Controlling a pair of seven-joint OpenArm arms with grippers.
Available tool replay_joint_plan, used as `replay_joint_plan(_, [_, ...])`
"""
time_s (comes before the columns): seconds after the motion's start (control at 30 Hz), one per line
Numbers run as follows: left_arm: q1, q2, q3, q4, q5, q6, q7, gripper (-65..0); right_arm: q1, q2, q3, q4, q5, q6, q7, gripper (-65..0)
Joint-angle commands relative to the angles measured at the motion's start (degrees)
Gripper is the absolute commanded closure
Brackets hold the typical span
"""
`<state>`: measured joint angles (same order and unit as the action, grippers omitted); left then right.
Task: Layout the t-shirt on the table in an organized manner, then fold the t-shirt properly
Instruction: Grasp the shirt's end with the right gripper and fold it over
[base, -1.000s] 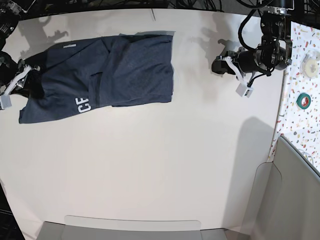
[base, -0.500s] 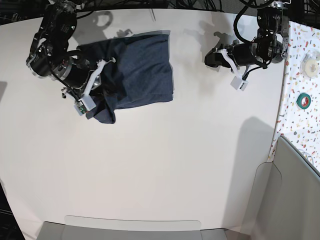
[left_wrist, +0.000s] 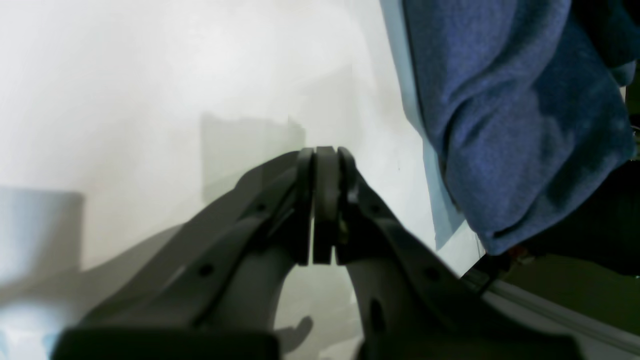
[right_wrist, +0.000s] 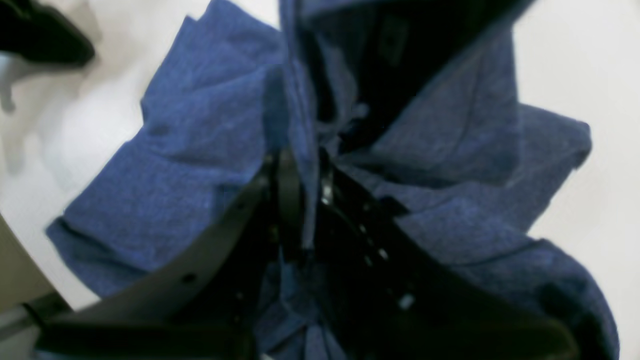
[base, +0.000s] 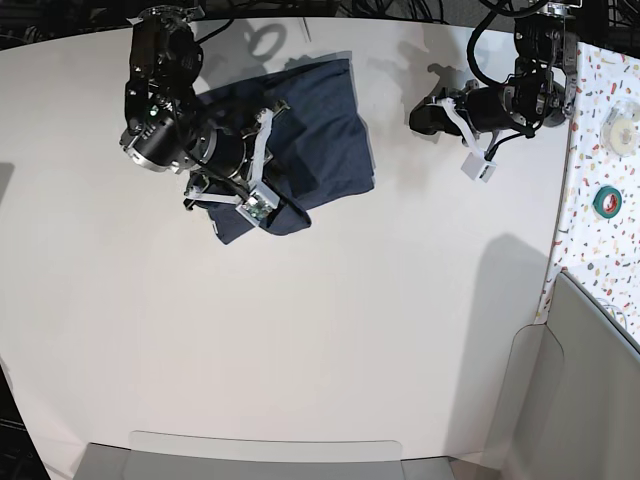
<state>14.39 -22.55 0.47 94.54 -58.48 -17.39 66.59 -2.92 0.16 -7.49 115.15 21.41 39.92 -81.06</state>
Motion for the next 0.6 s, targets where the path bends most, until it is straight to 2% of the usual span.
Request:
replay_joint_plan(0.0, [-0.4, -0.4, -0.2, 0.5, 0.9, 0.3, 0.4, 0.0, 1.1, 0.1, -2.0, 0.8, -0.2, 0.1, 1.1, 0.0])
replay_joint_plan(0.23, [-0.5, -0.4, -0.2, 0.5, 0.9, 0.6, 0.4, 0.0, 2.6, 0.1, -13.3, -1.5, -11.3, 0.1, 2.8, 0.0])
replay_joint_plan(0.43, [-0.5, -0.4, -0.1, 0.3, 0.9, 0.6, 0.4, 0.0, 4.1, 0.0, -19.6, -4.4, -16.1, 0.1, 2.9, 0.0])
replay_joint_plan(0.57, [-0.5, -0.4, -0.1, 0.3, 0.9, 0.6, 0.4, 0.0, 4.8, 0.0, -21.7, -5.2, -16.8, 0.1, 2.9, 0.0])
